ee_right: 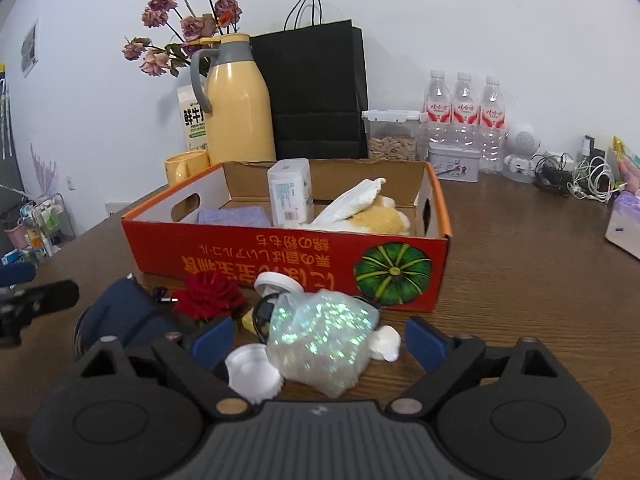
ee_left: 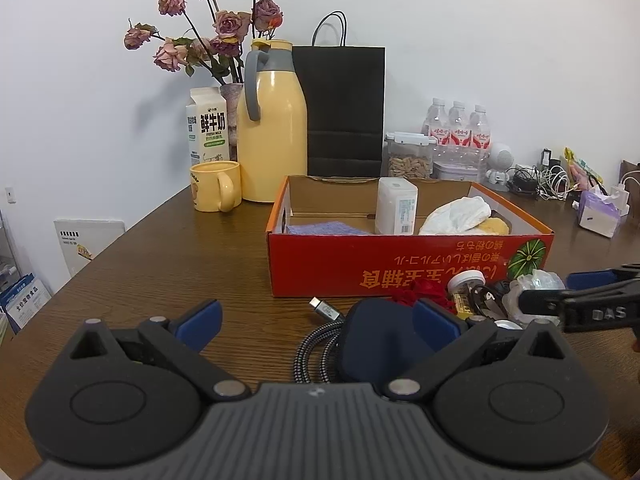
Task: Organize objects
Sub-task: 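Grasp the iridescent plastic bag with the right tool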
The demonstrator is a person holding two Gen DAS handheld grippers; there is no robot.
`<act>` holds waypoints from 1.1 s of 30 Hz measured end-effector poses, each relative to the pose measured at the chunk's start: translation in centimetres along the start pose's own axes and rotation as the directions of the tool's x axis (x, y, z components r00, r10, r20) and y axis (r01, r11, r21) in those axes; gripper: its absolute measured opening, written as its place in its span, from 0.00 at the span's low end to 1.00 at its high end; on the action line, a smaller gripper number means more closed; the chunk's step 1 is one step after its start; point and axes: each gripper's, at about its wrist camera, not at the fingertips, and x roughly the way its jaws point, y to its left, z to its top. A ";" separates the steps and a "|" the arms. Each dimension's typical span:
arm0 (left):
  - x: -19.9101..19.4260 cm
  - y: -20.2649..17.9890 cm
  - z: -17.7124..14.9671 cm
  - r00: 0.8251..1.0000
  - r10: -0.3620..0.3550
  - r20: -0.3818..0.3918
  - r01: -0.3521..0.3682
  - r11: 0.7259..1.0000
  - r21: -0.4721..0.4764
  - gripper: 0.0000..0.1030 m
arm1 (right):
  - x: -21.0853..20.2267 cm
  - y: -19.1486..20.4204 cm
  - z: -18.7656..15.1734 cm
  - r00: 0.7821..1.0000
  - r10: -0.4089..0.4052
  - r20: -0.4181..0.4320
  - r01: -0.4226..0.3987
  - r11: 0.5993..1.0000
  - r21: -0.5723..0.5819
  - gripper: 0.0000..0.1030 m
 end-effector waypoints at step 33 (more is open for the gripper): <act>-0.2 -0.9 0.0 1.000 0.006 -0.005 -0.006 1.000 0.009 1.00 | -3.5 -1.2 -0.2 0.996 0.016 0.083 -0.017 1.000 0.005 0.32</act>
